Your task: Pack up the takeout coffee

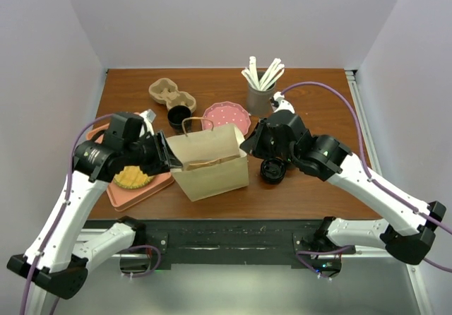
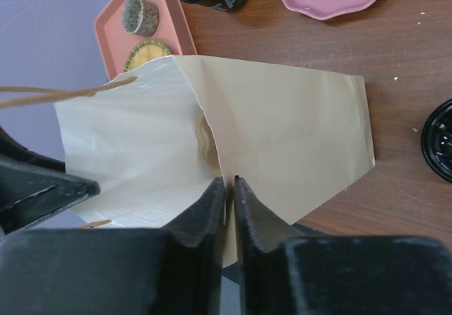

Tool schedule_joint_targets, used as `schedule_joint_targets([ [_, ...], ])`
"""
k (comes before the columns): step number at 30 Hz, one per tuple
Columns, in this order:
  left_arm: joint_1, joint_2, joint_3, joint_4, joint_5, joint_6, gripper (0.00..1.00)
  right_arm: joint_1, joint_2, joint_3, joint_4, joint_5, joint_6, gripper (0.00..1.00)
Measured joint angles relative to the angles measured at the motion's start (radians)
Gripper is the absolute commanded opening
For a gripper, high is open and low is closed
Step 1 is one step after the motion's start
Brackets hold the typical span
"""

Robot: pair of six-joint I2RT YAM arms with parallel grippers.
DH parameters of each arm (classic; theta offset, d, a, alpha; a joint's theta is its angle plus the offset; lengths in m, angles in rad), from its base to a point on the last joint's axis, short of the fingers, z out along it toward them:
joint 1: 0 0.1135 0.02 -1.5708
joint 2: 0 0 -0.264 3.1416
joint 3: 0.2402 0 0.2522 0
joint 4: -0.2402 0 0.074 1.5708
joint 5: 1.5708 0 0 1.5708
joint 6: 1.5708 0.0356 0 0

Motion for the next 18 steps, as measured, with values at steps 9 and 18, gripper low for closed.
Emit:
schedule_joint_targets([
  [9, -0.066, 0.171, 0.117, -0.044, -0.069, 0.054, 0.04, 0.000, 0.060, 0.123, -0.082, 0.025, -0.144, 0.30],
  [18, -0.122, 0.246, 0.247, -0.128, -0.101, 0.069, 0.00, 0.000, 0.136, 0.201, -0.175, 0.039, -0.257, 0.00],
])
